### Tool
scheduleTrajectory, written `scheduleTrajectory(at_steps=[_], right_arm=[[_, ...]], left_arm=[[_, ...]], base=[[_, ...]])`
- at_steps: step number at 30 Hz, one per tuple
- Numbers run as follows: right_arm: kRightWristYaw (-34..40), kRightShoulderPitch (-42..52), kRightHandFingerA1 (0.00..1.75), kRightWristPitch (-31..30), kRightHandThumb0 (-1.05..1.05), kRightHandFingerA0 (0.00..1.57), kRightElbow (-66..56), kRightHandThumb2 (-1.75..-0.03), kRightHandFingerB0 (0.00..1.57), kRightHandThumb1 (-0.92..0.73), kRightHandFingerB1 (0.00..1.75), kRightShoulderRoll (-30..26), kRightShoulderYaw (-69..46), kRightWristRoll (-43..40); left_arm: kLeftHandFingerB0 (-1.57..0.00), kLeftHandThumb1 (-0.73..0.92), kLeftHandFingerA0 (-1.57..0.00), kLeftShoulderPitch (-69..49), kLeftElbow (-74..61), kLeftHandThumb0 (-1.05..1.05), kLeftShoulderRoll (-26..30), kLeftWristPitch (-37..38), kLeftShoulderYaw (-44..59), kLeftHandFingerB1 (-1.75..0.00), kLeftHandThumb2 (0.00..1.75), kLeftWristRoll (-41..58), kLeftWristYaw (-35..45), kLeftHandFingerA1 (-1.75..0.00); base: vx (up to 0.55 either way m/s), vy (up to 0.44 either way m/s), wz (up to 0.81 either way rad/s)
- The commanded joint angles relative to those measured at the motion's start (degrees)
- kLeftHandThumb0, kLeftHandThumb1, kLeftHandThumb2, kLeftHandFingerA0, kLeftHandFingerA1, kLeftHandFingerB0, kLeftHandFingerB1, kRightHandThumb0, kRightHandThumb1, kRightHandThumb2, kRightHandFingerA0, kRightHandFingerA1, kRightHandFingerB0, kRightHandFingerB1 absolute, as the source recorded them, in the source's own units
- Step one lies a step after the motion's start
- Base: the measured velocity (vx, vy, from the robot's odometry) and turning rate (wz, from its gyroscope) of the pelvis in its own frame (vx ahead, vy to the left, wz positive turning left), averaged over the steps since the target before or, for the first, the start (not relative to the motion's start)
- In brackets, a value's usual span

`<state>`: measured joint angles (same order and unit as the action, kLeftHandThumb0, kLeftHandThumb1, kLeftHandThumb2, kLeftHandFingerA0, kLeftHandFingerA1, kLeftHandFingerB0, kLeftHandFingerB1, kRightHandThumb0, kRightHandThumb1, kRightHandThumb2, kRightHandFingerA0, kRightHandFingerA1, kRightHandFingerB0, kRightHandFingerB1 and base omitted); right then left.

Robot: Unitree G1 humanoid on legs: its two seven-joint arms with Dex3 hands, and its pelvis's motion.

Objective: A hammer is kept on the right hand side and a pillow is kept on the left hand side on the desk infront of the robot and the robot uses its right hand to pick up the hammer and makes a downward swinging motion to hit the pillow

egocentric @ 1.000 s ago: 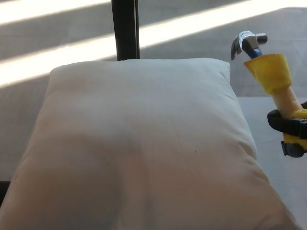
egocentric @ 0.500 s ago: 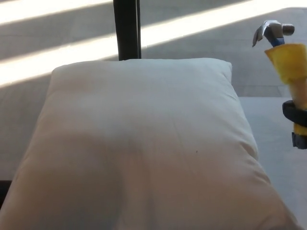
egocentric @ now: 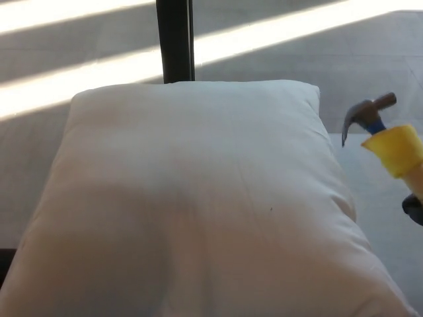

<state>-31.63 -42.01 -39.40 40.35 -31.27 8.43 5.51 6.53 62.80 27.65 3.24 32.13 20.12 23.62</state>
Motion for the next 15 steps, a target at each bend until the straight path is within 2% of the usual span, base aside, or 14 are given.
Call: scheduleTrajectory(at_steps=[1,3,6,7,9,12,13,14,15], right_arm=[[10.23,5.17,1.75,17.68,-0.26,0.90,-3.17,-0.98,0.71,-0.58,1.58,-5.78,5.72,10.72],[9.90,5.91,1.75,16.80,-0.26,0.87,-3.50,-0.92,0.72,-0.68,1.41,-6.05,6.94,11.37],[10.27,6.02,1.75,17.43,-0.26,0.85,-3.24,-0.92,0.71,-0.69,1.38,-6.24,7.28,11.52],[10.63,7.10,1.75,17.35,-0.26,0.89,-3.32,-0.89,0.68,-0.66,1.54,-6.59,7.01,11.33],[10.63,6.86,1.75,16.91,-0.26,0.90,-2.97,-0.91,0.70,-0.64,1.56,-6.49,6.77,11.07],[10.26,6.04,1.75,16.24,-0.29,0.89,-1.33,-0.86,0.68,-0.70,1.48,-6.87,7.27,11.47],[10.49,5.50,1.75,15.07,-0.30,0.90,-0.71,-0.81,0.63,-0.69,1.38,-6.60,7.13,11.44],[10.65,4.87,1.74,15.29,-0.25,1.10,0.48,-0.79,0.63,-0.69,1.33,-6.42,7.30,11.65],[10.70,4.50,1.37,15.60,-0.41,1.19,1.56,-1.02,0.87,-0.57,1.17,-6.33,7.21,11.65]], left_arm=[[-0.57,0.84,-0.61,0.65,-0.26,-0.80,2.23,-0.23,0.77,-0.47,0.65,1.05,0.32,-0.60],[-0.56,0.85,-0.61,0.91,-0.08,-0.80,2.33,-0.37,0.95,-0.47,0.65,1.15,0.19,-0.59],[-0.56,0.84,-0.62,1.16,-0.29,-0.80,2.31,-0.62,1.30,-0.48,0.66,1.50,0.38,-0.60],[-0.57,0.85,-0.62,1.13,-0.19,-0.79,2.31,-0.34,1.05,-0.48,0.66,1.09,0.08,-0.60],[-0.56,0.86,-0.60,1.24,-0.04,-0.79,2.38,-0.28,1.07,-0.47,0.65,1.05,0.12,-0.59],[-0.54,0.85,-0.60,0.90,-0.49,-0.80,2.22,-0.37,1.45,-0.48,0.65,1.56,0.97,-0.60],[-0.53,0.85,-0.60,0.75,-0.40,-0.81,2.26,-0.10,1.28,-0.47,0.65,1.33,1.09,-0.60],[-0.54,0.85,-0.60,0.59,-0.34,-0.80,2.26,-0.07,1.44,-0.47,0.65,1.49,1.21,-0.60],[-0.55,0.85,-0.60,0.51,-0.57,-0.80,2.20,-0.15,1.43,-0.47,0.65,1.50,1.06,-0.60]], base=[[0.00,0.000,0.00],[0.00,0.000,0.00],[0.00,0.000,0.00],[0.00,0.000,0.00],[0.00,0.000,0.00],[0.00,0.000,0.00],[0.00,0.000,0.00],[0.00,0.000,0.00],[0.00,0.000,0.00]])
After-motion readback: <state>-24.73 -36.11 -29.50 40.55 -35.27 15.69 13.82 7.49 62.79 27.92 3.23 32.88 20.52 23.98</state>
